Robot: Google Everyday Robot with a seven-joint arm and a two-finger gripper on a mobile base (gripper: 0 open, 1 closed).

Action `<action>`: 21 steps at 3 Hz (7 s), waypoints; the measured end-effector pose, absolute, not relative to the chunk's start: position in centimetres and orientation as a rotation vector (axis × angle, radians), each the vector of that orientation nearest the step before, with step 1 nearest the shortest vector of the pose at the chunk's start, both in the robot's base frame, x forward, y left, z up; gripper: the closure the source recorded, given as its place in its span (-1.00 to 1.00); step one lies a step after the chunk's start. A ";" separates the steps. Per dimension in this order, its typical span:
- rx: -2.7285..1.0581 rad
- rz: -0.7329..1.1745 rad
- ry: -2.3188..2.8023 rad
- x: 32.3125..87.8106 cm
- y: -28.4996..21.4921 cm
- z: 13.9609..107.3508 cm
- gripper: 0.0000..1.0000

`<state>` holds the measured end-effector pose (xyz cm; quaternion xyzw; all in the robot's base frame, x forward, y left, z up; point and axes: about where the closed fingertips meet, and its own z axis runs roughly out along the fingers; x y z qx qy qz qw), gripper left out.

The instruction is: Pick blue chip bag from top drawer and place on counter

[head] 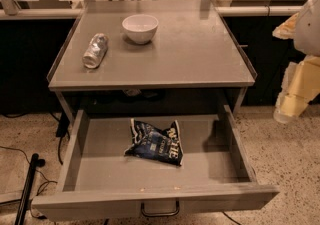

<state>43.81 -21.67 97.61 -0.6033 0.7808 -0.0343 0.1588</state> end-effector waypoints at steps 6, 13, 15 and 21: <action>-1.507 0.200 2.162 43.2 -13.9 87.0 -1.00; -1.347 0.445 2.072 49.9 -5.0 71.1 -1.00; -1.320 0.373 2.141 51.8 -2.2 66.9 -1.00; -1.356 0.390 2.207 52.3 0.0 60.9 0.26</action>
Offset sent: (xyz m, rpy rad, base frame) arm -0.0083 0.0124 -0.0252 0.1219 0.0123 -0.0251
